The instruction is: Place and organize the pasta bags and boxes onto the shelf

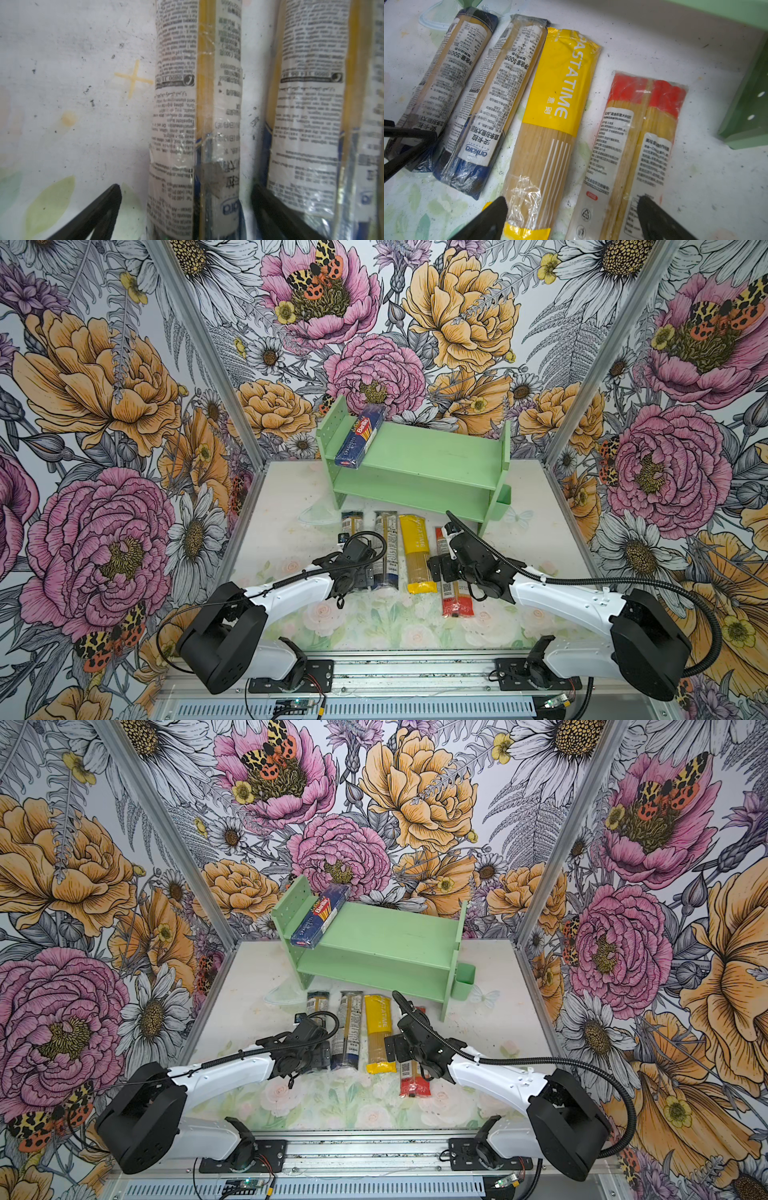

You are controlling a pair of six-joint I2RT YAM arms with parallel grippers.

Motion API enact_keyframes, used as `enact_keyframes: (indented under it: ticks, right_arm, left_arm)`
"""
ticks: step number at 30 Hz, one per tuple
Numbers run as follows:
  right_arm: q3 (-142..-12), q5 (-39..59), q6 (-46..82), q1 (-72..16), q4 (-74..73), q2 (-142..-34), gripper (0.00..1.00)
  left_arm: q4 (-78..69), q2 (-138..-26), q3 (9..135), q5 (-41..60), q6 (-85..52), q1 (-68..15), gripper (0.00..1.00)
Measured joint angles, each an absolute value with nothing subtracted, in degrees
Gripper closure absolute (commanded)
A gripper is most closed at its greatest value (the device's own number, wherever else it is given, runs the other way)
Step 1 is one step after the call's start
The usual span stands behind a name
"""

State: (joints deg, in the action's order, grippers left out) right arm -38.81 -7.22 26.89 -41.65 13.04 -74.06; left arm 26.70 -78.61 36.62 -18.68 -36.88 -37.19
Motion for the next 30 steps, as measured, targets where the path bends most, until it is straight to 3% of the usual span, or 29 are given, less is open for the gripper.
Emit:
enact_keyframes:
  ticks: [30]
  right_arm:
    - [-38.8,-7.2,26.9,-41.6,13.1,-74.0,0.01]
  left_arm:
    - [10.2,-81.3,29.9,-23.9,-37.2,-39.6,0.02]
